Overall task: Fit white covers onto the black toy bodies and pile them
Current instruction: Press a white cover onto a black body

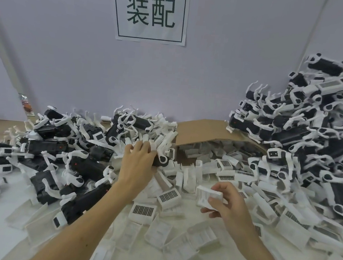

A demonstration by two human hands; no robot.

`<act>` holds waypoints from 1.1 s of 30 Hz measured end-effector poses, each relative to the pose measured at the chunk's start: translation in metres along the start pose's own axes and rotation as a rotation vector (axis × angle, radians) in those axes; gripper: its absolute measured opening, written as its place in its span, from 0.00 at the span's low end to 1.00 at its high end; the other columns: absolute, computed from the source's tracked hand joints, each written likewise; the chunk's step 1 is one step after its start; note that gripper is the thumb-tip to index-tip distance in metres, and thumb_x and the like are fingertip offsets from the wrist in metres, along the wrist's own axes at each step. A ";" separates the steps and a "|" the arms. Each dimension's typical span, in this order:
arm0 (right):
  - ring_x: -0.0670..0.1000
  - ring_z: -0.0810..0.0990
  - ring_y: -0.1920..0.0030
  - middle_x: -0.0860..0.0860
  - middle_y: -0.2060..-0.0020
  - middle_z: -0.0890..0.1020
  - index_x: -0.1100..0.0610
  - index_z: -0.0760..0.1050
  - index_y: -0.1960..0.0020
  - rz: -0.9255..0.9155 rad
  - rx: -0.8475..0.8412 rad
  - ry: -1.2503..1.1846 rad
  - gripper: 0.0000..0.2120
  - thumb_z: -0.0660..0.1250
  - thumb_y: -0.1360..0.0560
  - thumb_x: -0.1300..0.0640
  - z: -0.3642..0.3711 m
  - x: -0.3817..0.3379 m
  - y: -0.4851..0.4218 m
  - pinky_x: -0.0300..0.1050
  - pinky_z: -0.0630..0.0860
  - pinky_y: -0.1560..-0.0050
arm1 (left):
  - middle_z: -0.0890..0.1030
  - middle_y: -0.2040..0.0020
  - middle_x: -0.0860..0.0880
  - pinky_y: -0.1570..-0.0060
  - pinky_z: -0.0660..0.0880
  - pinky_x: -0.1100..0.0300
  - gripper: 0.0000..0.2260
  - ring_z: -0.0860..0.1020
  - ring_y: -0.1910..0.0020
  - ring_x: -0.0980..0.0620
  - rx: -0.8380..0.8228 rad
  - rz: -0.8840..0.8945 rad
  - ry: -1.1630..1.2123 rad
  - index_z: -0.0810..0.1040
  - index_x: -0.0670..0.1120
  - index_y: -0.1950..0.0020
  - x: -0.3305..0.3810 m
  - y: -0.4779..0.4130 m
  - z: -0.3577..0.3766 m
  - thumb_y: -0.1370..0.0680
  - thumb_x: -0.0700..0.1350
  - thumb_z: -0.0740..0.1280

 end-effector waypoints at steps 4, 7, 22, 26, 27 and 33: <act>0.55 0.87 0.58 0.54 0.49 0.82 0.57 0.74 0.49 -0.009 -0.025 -0.007 0.08 0.68 0.23 0.68 0.005 -0.003 0.001 0.40 0.79 0.63 | 0.80 0.38 0.50 0.33 0.60 0.49 0.14 0.74 0.36 0.48 0.143 -0.137 0.241 0.78 0.47 0.39 -0.010 0.007 -0.032 0.20 0.54 0.68; 0.56 0.87 0.56 0.54 0.49 0.81 0.57 0.74 0.49 -0.007 -0.027 -0.036 0.07 0.68 0.22 0.66 0.007 -0.004 0.002 0.40 0.79 0.61 | 0.83 0.49 0.53 0.35 0.66 0.52 0.10 0.79 0.47 0.51 0.274 -0.309 0.620 0.77 0.50 0.44 -0.014 0.029 -0.059 0.22 0.53 0.70; 0.51 0.83 0.54 0.53 0.55 0.84 0.58 0.73 0.56 -0.007 -0.041 -0.021 0.09 0.63 0.23 0.72 0.013 -0.002 0.004 0.43 0.81 0.56 | 0.81 0.37 0.40 0.41 0.77 0.50 0.20 0.79 0.36 0.42 -0.333 -1.020 2.302 0.73 0.38 0.30 0.058 0.122 0.015 0.16 0.50 0.59; 0.44 0.81 0.53 0.49 0.54 0.84 0.56 0.75 0.54 -0.115 -0.012 0.032 0.09 0.67 0.24 0.69 0.013 -0.016 0.011 0.34 0.76 0.54 | 0.81 0.36 0.41 0.63 0.76 0.62 0.22 0.76 0.32 0.42 -0.421 -1.048 2.408 0.75 0.42 0.31 0.073 0.126 0.014 0.16 0.55 0.57; 0.42 0.81 0.52 0.46 0.54 0.84 0.55 0.76 0.53 -0.149 -0.003 0.050 0.08 0.69 0.25 0.67 0.012 -0.021 0.012 0.31 0.75 0.54 | 0.81 0.35 0.42 0.60 0.74 0.61 0.23 0.75 0.31 0.42 -0.421 -1.020 2.390 0.75 0.42 0.30 0.074 0.125 0.014 0.16 0.56 0.55; 0.48 0.82 0.51 0.45 0.52 0.85 0.56 0.76 0.51 -0.241 -0.004 0.068 0.07 0.73 0.26 0.63 0.012 -0.036 0.020 0.45 0.79 0.52 | 0.81 0.34 0.44 0.55 0.74 0.61 0.24 0.80 0.47 0.50 -0.497 -0.786 2.230 0.75 0.44 0.29 0.090 0.128 0.010 0.17 0.58 0.55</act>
Point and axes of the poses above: each hand's wrist, its own y-axis away from the middle knuckle, its own z-axis out of the palm, x = y × z, the point moved 10 cm from there along -y, towards the middle knuckle
